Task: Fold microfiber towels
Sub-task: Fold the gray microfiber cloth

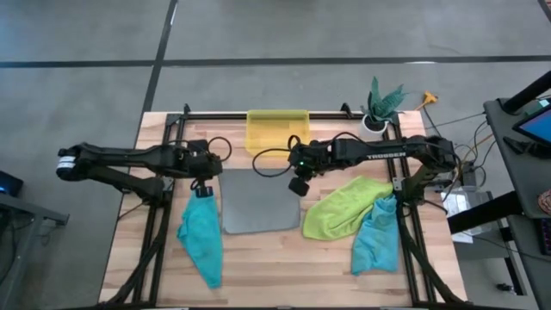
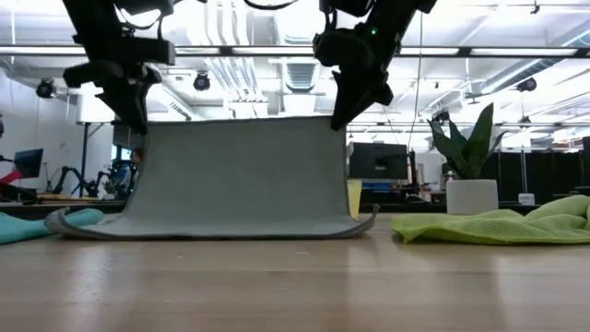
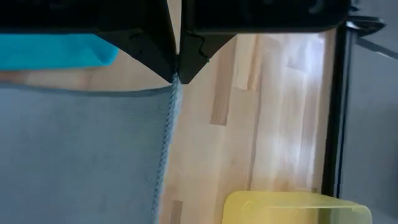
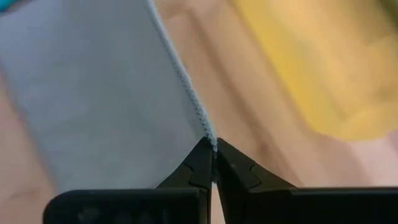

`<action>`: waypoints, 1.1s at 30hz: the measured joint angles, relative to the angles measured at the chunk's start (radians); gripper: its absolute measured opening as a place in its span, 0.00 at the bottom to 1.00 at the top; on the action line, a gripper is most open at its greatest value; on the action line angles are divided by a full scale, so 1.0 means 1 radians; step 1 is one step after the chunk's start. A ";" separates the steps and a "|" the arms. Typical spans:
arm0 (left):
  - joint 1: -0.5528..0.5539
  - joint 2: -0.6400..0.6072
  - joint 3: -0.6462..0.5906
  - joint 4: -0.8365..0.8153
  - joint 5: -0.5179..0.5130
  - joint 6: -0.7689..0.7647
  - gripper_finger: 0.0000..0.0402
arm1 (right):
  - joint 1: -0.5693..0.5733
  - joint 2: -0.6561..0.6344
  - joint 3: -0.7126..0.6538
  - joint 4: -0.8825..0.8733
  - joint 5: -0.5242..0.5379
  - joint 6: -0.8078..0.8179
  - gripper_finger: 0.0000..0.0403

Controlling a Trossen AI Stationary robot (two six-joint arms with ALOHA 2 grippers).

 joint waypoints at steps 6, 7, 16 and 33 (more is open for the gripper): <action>-0.020 -0.001 0.014 -0.039 0.150 -0.144 0.00 | 0.000 -0.014 0.000 0.005 -0.144 0.000 0.02; -0.028 -0.001 0.014 -0.043 0.165 -0.167 0.00 | 0.000 -0.014 0.000 0.005 -0.170 0.000 0.02; -0.136 0.010 -0.005 -0.049 0.229 -0.353 0.00 | 0.035 0.013 -0.013 0.011 -0.247 0.000 0.02; -0.344 0.188 -0.053 0.080 0.292 -0.543 0.00 | 0.143 0.118 -0.045 0.070 -0.299 0.004 0.02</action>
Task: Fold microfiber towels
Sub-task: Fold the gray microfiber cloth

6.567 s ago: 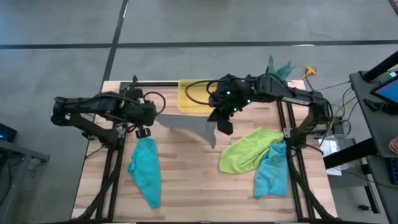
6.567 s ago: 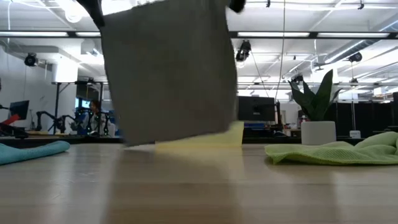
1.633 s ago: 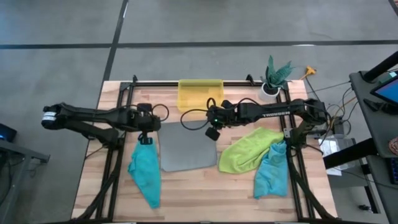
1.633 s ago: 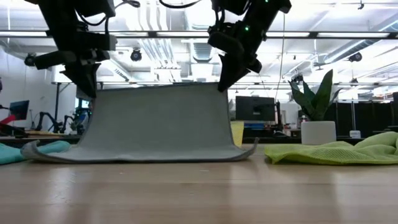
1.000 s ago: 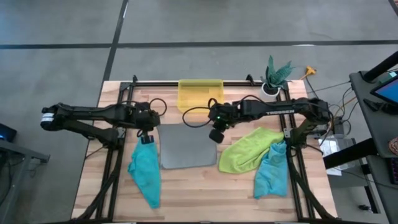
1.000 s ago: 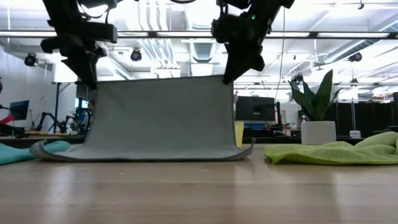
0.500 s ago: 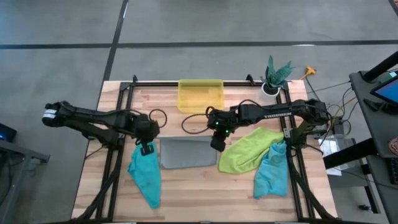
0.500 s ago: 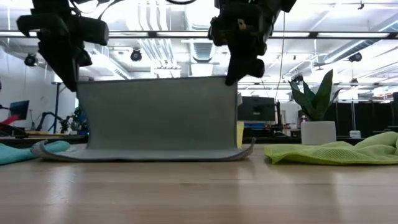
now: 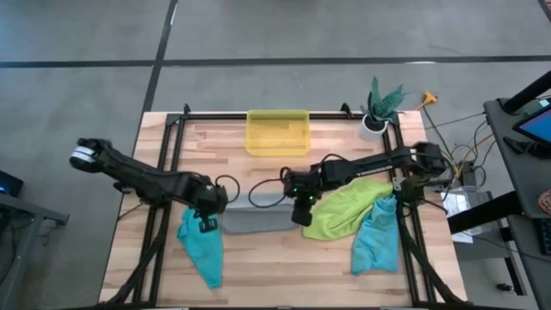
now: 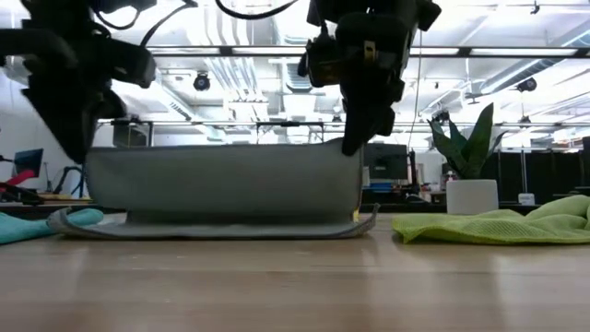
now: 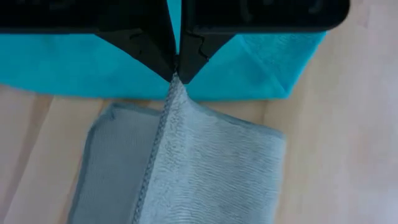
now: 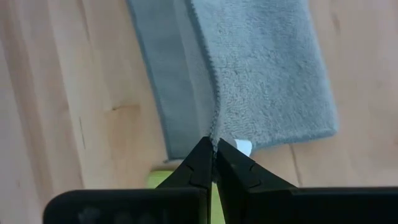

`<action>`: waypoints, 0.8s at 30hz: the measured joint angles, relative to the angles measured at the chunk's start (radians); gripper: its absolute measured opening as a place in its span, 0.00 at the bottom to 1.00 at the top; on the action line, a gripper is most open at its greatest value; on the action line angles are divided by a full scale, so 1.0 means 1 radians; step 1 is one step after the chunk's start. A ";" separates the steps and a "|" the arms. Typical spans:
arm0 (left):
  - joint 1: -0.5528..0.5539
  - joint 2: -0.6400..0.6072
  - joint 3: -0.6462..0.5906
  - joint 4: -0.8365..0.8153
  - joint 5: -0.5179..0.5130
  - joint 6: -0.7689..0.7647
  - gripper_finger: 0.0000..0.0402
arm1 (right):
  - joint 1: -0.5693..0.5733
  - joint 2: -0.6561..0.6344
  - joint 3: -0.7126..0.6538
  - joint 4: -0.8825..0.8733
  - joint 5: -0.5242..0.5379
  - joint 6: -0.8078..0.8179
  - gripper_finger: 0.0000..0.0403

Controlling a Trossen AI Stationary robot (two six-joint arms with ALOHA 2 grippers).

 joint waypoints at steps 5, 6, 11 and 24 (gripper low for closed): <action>-0.032 0.031 -0.003 0.022 0.003 -0.001 0.00 | 0.022 0.025 0.000 0.023 0.000 0.004 0.02; -0.034 0.037 -0.005 0.033 0.003 -0.001 0.00 | 0.024 0.030 0.000 0.025 -0.001 0.004 0.02; -0.037 0.074 -0.014 0.088 0.029 -0.002 0.00 | 0.033 0.060 -0.002 0.025 -0.001 0.004 0.02; -0.048 0.139 -0.007 0.165 0.085 -0.012 0.00 | 0.037 0.063 -0.004 0.026 0.006 0.012 0.02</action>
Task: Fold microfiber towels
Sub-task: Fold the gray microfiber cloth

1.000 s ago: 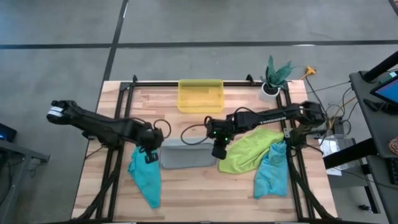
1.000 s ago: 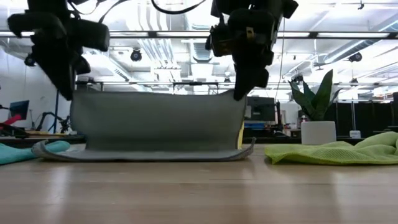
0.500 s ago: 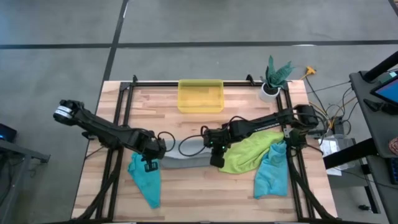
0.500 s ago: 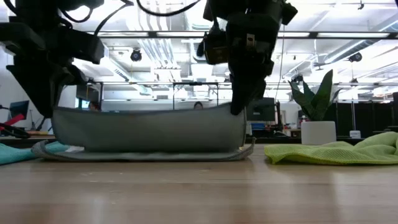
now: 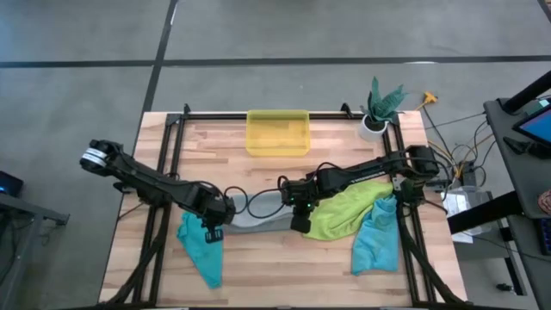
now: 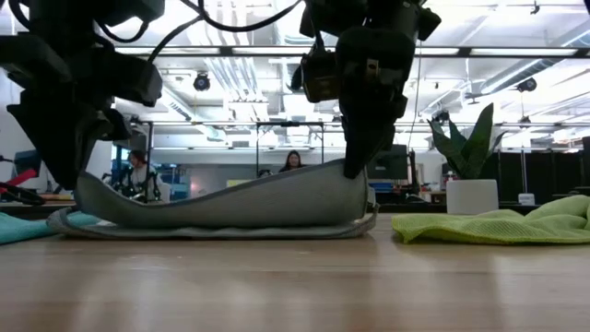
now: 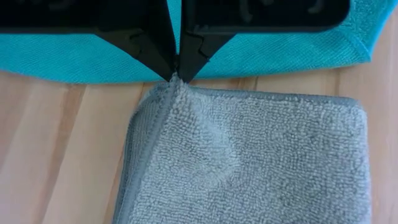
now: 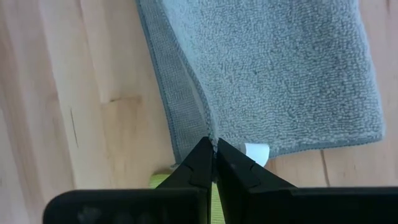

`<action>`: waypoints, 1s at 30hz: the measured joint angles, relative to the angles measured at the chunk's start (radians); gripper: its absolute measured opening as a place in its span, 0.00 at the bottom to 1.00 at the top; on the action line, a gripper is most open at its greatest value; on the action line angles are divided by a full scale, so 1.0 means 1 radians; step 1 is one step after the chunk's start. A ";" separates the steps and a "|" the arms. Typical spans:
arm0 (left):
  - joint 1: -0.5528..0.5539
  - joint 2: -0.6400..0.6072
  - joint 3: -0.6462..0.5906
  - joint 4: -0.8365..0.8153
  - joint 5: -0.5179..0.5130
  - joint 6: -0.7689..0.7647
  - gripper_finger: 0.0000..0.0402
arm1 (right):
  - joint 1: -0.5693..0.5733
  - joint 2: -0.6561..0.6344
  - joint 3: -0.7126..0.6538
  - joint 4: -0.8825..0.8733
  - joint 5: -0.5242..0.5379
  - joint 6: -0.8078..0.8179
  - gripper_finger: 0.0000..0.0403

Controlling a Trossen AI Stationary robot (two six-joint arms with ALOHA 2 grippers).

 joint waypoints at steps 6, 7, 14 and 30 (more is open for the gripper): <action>-0.010 0.001 -0.004 0.027 0.008 -0.013 0.00 | 0.000 0.000 -0.002 0.000 0.003 0.008 0.02; -0.011 0.000 -0.003 0.030 0.008 -0.013 0.00 | 0.000 0.000 -0.002 0.000 0.003 0.010 0.02; -0.016 0.006 -0.006 0.051 0.028 -0.014 0.00 | 0.000 0.000 -0.013 0.000 0.001 0.010 0.02; -0.037 0.010 -0.023 0.057 0.044 -0.010 0.00 | 0.002 0.000 -0.020 0.025 -0.005 0.010 0.02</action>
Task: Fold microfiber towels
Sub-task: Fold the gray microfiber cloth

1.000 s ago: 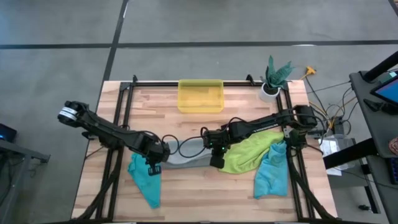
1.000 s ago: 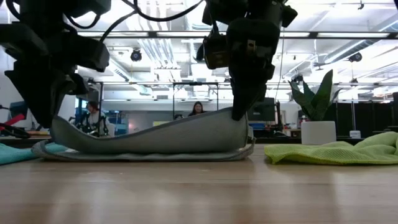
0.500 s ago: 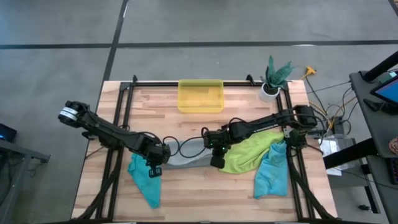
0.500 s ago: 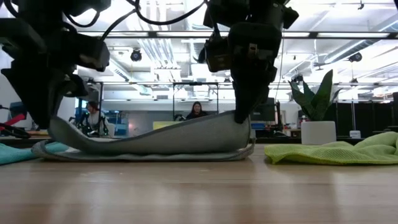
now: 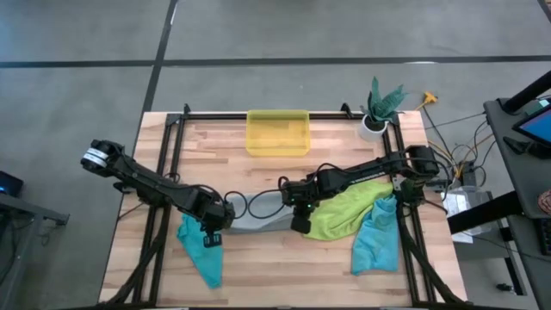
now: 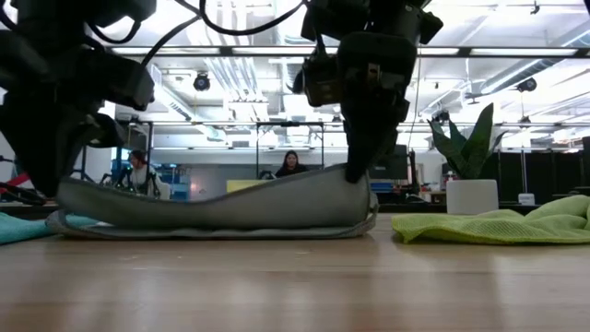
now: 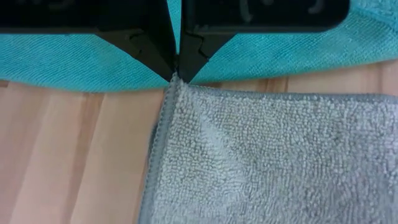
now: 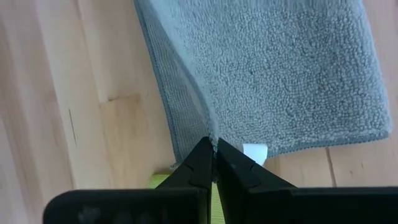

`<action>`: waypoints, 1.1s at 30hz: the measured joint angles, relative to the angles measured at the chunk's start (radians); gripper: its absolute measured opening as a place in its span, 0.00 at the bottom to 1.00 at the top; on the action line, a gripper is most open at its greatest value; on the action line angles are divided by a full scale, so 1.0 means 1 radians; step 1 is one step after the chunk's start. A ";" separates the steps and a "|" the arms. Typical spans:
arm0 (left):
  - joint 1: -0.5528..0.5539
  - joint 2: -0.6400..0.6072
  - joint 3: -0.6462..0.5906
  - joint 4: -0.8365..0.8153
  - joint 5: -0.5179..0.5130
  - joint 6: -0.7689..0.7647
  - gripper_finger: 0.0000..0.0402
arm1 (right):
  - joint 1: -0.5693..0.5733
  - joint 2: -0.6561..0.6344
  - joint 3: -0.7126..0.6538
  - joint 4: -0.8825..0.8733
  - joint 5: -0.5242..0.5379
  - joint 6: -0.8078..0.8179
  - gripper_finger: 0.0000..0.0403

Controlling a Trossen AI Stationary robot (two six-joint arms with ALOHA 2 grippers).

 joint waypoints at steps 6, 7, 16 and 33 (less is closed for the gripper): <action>0.000 0.000 0.000 0.028 0.001 0.000 0.00 | 0.000 0.000 0.000 0.008 0.000 0.000 0.03; 0.000 0.000 0.000 0.033 0.002 0.000 0.00 | 0.000 0.000 0.000 0.008 0.000 0.000 0.03; 0.000 0.000 0.000 0.038 0.011 0.006 0.00 | 0.000 0.000 0.000 0.011 -0.050 0.001 0.03; 0.000 0.004 0.001 0.024 0.019 0.003 0.20 | 0.002 -0.001 -0.005 0.011 -0.097 0.014 0.03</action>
